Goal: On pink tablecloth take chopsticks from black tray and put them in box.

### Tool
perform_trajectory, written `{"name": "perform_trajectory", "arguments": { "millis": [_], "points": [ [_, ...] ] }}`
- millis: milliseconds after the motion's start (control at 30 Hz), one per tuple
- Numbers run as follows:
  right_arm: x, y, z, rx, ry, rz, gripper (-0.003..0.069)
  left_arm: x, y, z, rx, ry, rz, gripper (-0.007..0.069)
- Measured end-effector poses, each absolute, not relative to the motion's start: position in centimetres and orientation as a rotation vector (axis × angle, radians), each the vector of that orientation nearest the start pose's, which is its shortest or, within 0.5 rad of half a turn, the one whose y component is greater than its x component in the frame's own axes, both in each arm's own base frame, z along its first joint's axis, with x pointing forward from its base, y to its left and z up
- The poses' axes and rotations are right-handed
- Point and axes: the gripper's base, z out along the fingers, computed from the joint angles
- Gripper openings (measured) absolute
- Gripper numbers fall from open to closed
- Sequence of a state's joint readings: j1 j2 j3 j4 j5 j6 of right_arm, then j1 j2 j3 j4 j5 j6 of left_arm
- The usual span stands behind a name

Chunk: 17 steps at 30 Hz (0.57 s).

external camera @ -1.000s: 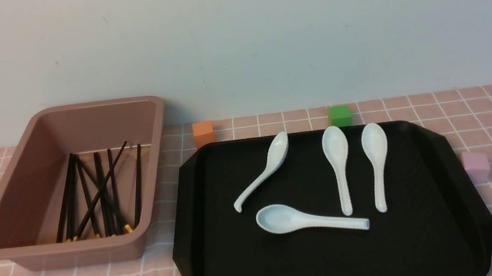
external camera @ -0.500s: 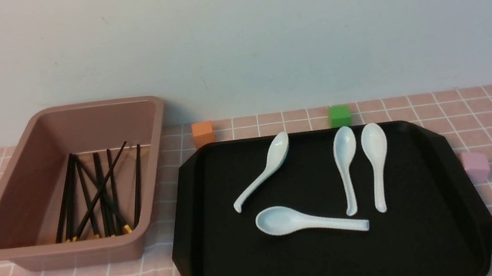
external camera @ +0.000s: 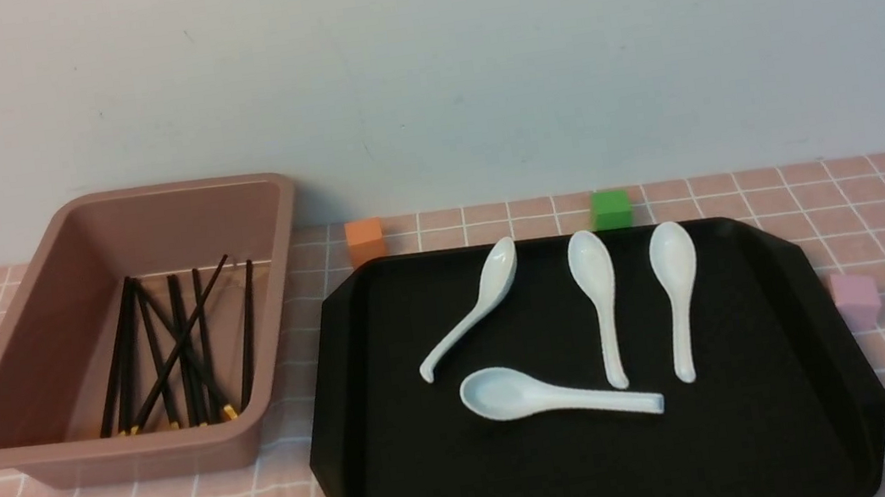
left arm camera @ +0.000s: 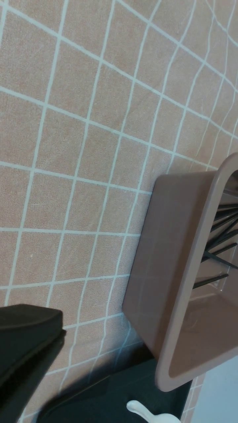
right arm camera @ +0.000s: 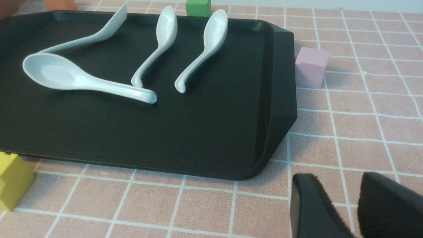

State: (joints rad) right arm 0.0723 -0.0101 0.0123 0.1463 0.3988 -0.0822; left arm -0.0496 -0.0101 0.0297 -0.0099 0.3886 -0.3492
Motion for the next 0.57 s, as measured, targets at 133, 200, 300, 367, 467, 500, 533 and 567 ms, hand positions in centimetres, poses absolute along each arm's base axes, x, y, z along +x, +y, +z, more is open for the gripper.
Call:
{"name": "perform_trajectory", "arguments": {
  "millis": [133,200,300,367,467,500,533,567],
  "points": [
    [5.12,0.89,17.42,-0.057,1.882,0.139,0.0240,5.22,-0.29,16.88,-0.290,1.879,-0.281,0.0006],
    [5.12,0.89,17.42,-0.057,1.882,0.139,0.0240,5.22,-0.29,16.88,-0.290,1.879,-0.281,0.0008],
    [5.12,0.89,17.42,-0.057,1.882,0.139,0.0240,5.22,-0.29,16.88,-0.290,1.879,-0.281,0.0011],
    [5.12,0.89,17.42,-0.057,1.882,0.139,0.0240,5.22,-0.29,16.88,-0.290,1.879,-0.281,0.0013],
    [5.12,0.89,17.42,-0.057,1.881,0.139,0.0240,5.22,-0.29,16.88,-0.290,1.879,-0.281,0.0017],
    [5.12,0.89,17.42,-0.057,1.881,0.139,0.0240,5.22,-0.29,16.88,-0.290,1.879,-0.281,0.0018],
    [5.12,0.89,17.42,-0.057,1.881,0.139,0.0240,5.22,-0.29,16.88,-0.290,1.879,-0.281,0.0019],
    [5.12,0.88,17.42,-0.058,1.881,0.138,0.0240,5.22,-0.29,16.88,-0.290,1.879,-0.281,0.0019]
  ]
}}
